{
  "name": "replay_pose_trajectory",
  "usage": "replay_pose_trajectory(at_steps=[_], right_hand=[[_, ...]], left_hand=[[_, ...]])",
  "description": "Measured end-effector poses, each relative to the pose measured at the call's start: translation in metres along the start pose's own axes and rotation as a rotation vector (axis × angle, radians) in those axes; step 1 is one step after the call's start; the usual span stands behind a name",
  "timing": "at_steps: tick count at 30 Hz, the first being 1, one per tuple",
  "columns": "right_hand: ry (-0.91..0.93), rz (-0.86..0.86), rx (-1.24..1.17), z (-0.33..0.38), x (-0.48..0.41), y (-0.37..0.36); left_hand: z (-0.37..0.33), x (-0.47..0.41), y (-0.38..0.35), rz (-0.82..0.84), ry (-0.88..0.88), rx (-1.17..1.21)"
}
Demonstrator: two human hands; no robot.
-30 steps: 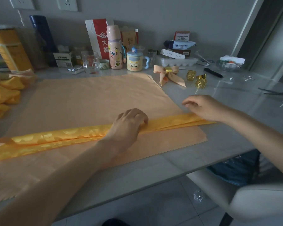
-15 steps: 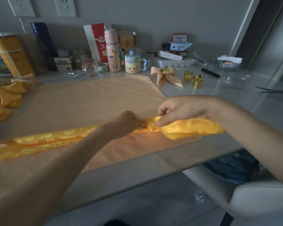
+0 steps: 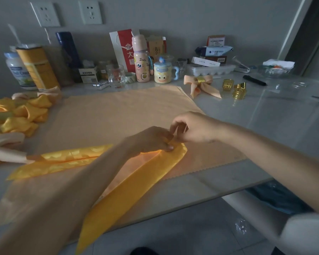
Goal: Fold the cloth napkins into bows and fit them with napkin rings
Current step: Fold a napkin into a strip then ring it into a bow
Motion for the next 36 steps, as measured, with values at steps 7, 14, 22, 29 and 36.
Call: replay_pose_trajectory(at_steps=[7, 14, 22, 29, 36], right_hand=[[0.111, 0.065, 0.155, -0.006, -0.009, -0.021], [0.085, 0.130, 0.207, -0.004, -0.022, -0.020], [0.061, 0.057, 0.327, -0.002, -0.049, -0.007], [0.178, -0.236, 0.502, 0.013, -0.058, -0.011], [0.179, -0.075, 0.267, 0.006, -0.068, -0.024]], left_hand=[[0.011, 0.025, 0.035, -0.238, -0.076, 0.021], [0.039, 0.044, 0.060, 0.024, 0.190, -0.481], [0.030, 0.003, 0.065, 0.078, 0.270, -0.720], [0.043, -0.027, 0.088, -0.220, 0.343, -0.624], [0.057, -0.005, 0.089, -0.141, 0.543, -0.296]])
Point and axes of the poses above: each hand's wrist, its own x-axis away from the middle knuckle, its own y-axis out of the back of the hand, z = x × y, the point moved 6 cm from there along -x, towards the middle knuckle, and after that the axes turned 11 degrees about -y, right-handed, at the moved point
